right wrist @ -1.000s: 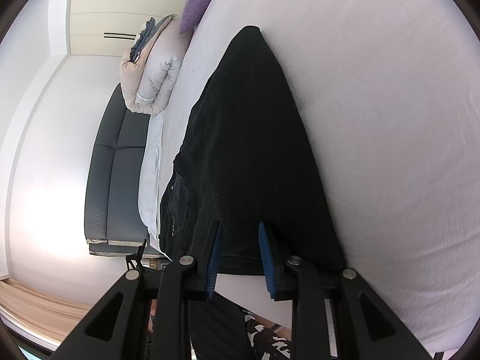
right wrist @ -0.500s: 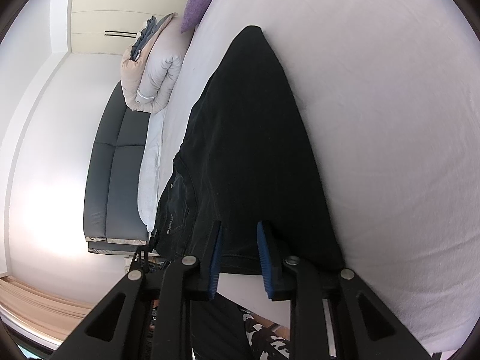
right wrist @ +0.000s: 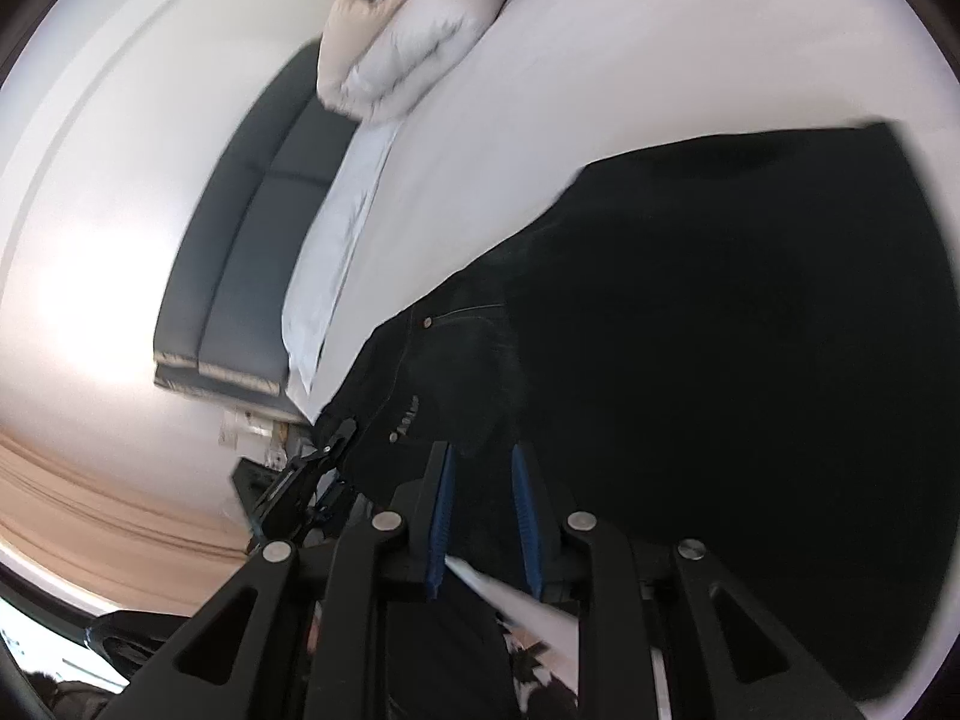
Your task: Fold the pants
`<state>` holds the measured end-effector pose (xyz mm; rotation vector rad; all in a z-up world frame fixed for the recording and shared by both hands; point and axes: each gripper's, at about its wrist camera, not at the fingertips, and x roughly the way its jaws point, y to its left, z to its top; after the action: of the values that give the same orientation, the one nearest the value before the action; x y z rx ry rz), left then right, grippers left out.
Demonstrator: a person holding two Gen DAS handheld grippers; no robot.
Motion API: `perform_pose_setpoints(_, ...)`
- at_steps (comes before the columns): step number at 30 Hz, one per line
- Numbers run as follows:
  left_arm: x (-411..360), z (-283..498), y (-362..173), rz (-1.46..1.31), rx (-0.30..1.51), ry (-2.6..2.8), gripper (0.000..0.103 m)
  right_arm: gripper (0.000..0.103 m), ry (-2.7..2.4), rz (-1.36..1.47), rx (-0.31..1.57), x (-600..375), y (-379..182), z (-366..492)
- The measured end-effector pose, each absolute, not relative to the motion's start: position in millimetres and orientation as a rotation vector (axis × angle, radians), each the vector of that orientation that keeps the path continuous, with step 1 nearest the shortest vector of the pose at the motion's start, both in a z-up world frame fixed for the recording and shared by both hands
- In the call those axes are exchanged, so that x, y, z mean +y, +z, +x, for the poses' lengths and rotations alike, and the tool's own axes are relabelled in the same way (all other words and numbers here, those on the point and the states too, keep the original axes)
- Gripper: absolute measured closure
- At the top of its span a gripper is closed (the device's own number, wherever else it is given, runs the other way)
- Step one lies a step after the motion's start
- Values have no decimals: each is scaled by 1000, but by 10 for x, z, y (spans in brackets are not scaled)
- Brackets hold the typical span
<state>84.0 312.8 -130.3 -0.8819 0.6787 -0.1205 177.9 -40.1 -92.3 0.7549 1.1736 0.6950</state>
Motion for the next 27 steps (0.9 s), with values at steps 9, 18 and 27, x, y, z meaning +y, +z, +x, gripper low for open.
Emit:
perform_pose_setpoints(9, 2795, 850, -972, -674, 659, -126, 87, 99, 608, 685, 1332, 116, -1444, 2289)
perform_pose_setpoints(18, 2358, 800, -683, -493, 630, -158, 87, 103, 555, 666, 1319, 45, -1659, 2241)
perform_pose_setpoints(27, 1469, 954, -260, -237, 602, -247, 87, 57, 654, 929, 1228, -442, -1562, 2112)
